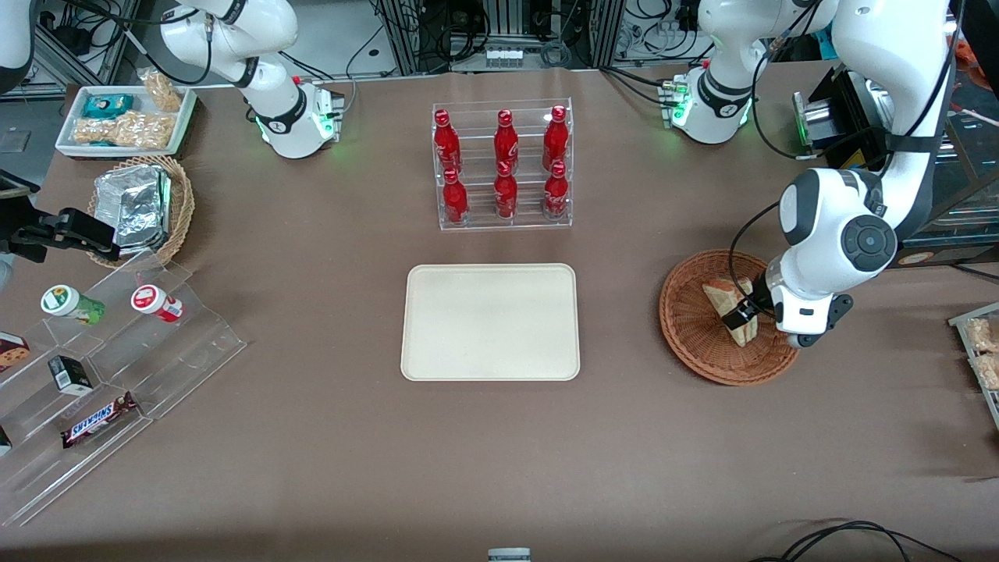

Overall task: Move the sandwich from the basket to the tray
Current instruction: 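Close the left gripper on the sandwich and lift it, then carry the sandwich with the left gripper over the cream tray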

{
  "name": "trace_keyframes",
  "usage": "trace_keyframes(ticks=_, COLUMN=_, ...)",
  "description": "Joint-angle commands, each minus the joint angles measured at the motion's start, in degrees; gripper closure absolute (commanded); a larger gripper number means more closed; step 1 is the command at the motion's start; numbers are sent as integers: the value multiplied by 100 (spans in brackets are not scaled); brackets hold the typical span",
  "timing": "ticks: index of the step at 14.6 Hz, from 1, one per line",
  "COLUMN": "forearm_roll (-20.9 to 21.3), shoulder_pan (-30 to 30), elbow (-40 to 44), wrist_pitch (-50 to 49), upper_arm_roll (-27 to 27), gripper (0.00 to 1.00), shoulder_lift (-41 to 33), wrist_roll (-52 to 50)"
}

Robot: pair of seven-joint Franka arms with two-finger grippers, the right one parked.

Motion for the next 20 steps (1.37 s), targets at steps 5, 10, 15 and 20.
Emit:
trace_keyframes(ticks=5, forearm_roll=222, shoulder_pan=13, elbow=-35, wrist_pitch=-28, upper_arm_roll=-8, gripper=20, shoulder_lift=456, wrist_roll=19)
trace_keyframes(ticks=10, forearm_roll=205, shoulder_pan=110, elbow=246, wrist_pitch=-379, upper_arm_roll=9, gripper=93, shoulder_lift=264, wrist_roll=220)
trace_keyframes(ticks=15, forearm_roll=187, shoulder_pan=-161, elbow=1350, wrist_pitch=-1895, upper_arm_roll=-288, gripper=97, shoulder_lift=104, wrist_roll=626)
trace_keyframes(ticks=20, forearm_roll=179, shoulder_pan=-1644, elbow=2467, wrist_pitch=-1707, upper_arm_roll=-641, gripper=95, shoulder_lift=866, wrist_roll=696)
